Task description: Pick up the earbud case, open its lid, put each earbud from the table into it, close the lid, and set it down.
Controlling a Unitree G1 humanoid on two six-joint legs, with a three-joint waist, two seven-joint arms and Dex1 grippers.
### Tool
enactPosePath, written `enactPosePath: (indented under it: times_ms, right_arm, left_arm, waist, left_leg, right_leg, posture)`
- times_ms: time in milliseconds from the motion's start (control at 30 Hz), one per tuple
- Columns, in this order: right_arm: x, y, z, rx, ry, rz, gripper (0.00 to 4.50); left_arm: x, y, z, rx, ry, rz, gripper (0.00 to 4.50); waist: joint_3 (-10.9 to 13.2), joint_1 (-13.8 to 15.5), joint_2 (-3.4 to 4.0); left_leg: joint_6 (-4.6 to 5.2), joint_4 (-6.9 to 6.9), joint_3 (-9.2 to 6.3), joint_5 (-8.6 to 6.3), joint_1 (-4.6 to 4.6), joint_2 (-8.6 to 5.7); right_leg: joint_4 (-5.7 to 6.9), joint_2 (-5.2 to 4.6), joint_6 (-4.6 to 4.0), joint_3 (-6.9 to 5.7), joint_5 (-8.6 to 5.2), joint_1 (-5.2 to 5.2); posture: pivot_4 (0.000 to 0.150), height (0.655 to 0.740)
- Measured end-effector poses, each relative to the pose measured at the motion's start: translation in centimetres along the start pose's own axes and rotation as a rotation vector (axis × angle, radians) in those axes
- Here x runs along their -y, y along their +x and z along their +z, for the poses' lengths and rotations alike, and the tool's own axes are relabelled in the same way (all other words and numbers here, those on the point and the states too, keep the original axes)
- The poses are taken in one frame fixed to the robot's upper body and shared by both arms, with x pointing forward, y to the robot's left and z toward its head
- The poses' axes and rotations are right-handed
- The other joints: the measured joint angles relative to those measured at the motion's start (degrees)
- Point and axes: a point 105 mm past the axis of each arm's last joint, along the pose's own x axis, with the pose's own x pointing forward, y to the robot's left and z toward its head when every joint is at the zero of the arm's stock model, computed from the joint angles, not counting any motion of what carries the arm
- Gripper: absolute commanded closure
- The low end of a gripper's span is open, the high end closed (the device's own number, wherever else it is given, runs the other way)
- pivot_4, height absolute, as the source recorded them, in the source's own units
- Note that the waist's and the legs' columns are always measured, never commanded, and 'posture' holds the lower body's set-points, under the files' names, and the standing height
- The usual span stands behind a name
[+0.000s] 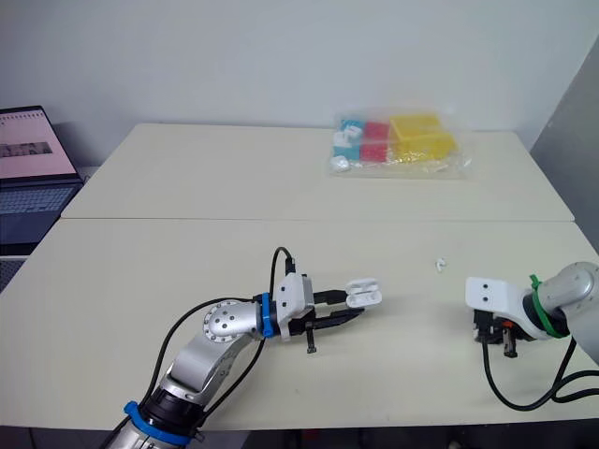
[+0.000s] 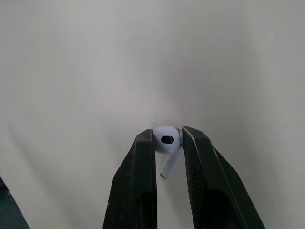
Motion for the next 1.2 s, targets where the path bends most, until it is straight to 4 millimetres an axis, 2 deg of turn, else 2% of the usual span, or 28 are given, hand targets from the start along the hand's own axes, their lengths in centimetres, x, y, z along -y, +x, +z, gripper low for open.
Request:
enactPosePath:
  times_ms: [100,200,300,433,500,633,800,933,1200]
  right_arm:
    - [-0.3,-1.0,2.8,0.155,-0.005,-0.022,4.09]
    - [-0.8,-2.0,7.1,0.402,-0.019,-0.063,4.09]
    - [-0.9,-3.3,12.0,0.722,-0.012,-0.143,4.09]
    - [-0.9,-3.1,15.0,0.995,0.057,-0.229,4.09]
    - [-0.9,-2.7,16.1,1.075,0.082,-0.251,4.09]
    - [-0.9,-2.1,17.4,1.143,0.099,-0.291,4.09]
    - [-0.1,-1.0,17.5,1.181,0.14,-0.355,4.09]
    - [1.1,-0.5,17.4,1.178,0.092,-0.488,4.09]
    - [1.5,0.4,17.4,1.186,0.072,-0.515,4.09]
  left_arm:
    - [-0.5,-0.2,0.0,0.003,-0.025,0.024,3.72]
    - [-1.3,-0.3,0.3,0.01,-0.055,0.056,3.72]
    - [-2.5,-0.4,0.8,0.017,-0.087,0.106,3.72]
    - [-3.6,-0.5,1.3,0.017,-0.117,0.156,3.72]
    - [-4.0,-0.3,1.8,0.019,-0.124,0.17,3.72]
    - [-4.9,-0.1,2.9,0.059,-0.155,0.196,3.72]
    - [-5.4,-0.4,3.1,0.065,-0.182,0.218,3.72]
    - [-5.4,-0.6,3.0,0.056,-0.182,0.213,3.72]
    - [-5.3,-0.7,3.1,0.05,-0.172,0.196,3.72]
  waist:
    - [0.0,0.0,-0.02]
    - [0.0,0.0,-0.04]
    - [0.0,-0.1,-0.15]
    - [0.0,0.0,-0.19]
    - [0.0,0.0,-0.19]
    - [0.0,0.0,-0.19]
    - [0.0,0.0,-0.18]
    - [0.0,-0.1,-0.18]
    - [0.0,0.0,-0.18]
  left_leg:
    - [0.0,0.0,-0.04,0.0,-0.01,0.0]
    - [0.0,0.02,-0.06,0.0,0.0,-0.01]
    - [-0.01,0.05,-0.12,0.01,-0.02,0.01]
    - [-0.01,0.03,-0.11,0.01,-0.14,0.0]
    - [-0.01,0.04,-0.11,0.01,-0.18,-0.02]
    - [-0.01,0.04,-0.12,0.01,-0.17,-0.03]
    - [0.0,0.03,-0.12,0.01,-0.12,0.0]
    - [0.0,0.03,-0.1,0.01,-0.09,0.0]
    - [0.0,0.02,-0.08,0.01,-0.12,-0.01]
  right_leg:
    - [0.0,0.01,0.0,-0.02,0.0,0.01]
    - [0.03,0.02,0.01,-0.01,0.01,0.02]
    - [0.05,0.04,0.01,-0.03,0.03,0.03]
    - [0.0,0.03,0.01,-0.02,0.02,-0.03]
    - [-0.02,0.01,0.01,-0.02,0.02,-0.05]
    - [-0.03,-0.01,0.02,-0.02,0.03,-0.04]
    - [0.01,0.04,0.01,-0.03,0.03,-0.04]
    - [0.02,0.04,0.0,-0.03,0.03,-0.03]
    - [0.0,0.03,0.0,-0.01,0.03,-0.03]
  posture:
    - [0.15,0.7287]
    - [0.15,0.7287]
    - [0.15,0.7287]
    - [0.15,0.7287]
    - [0.15,0.7287]
    - [0.15,0.7287]
    - [0.15,0.7287]
    - [0.15,0.7287]
    - [0.15,0.7287]
